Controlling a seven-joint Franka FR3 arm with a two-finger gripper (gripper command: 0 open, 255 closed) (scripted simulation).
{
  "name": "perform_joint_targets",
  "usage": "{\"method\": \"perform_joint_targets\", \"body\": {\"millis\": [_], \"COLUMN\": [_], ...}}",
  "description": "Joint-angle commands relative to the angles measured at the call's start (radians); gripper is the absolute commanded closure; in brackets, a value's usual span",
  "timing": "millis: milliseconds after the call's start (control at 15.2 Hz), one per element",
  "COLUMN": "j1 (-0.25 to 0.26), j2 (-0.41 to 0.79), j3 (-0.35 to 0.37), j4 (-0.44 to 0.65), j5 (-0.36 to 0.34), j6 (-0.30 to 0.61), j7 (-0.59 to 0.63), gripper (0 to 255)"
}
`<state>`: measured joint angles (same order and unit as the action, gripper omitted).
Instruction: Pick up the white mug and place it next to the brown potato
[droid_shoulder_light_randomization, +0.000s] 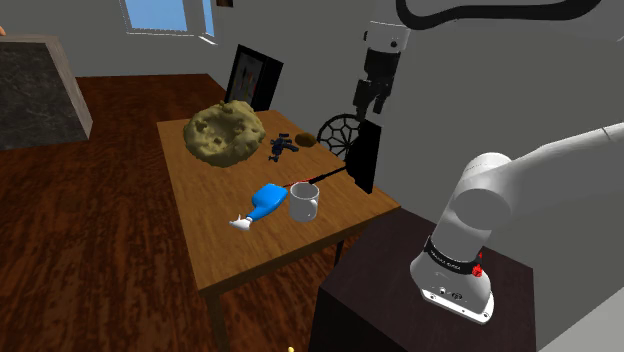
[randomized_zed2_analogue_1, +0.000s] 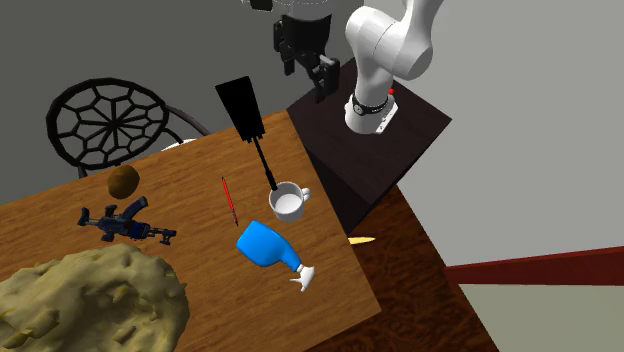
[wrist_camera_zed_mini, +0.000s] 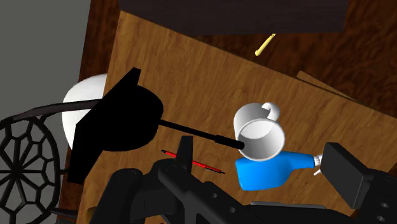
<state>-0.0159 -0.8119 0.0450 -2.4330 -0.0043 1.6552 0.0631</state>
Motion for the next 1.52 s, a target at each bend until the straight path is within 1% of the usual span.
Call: {"method": "perform_joint_targets", "body": {"millis": [0, 330, 726, 1122, 1452], "j1": [0.000, 0.017, 0.036, 0.047, 0.049], "j2": [0.000, 0.091, 0.252, 0.462, 0.663], "j3": [0.000, 0.035, 0.079, 0.126, 0.162], "j4": [0.000, -0.085, -0.142, -0.146, -0.108], "j5": [0.000, 0.025, 0.048, 0.051, 0.025], "j6": [0.000, 0.174, 0.390, 0.601, 0.761], "j7": [0.000, 0.028, 0.062, 0.102, 0.149], "gripper": [0, 0, 0, 0, 0]}}
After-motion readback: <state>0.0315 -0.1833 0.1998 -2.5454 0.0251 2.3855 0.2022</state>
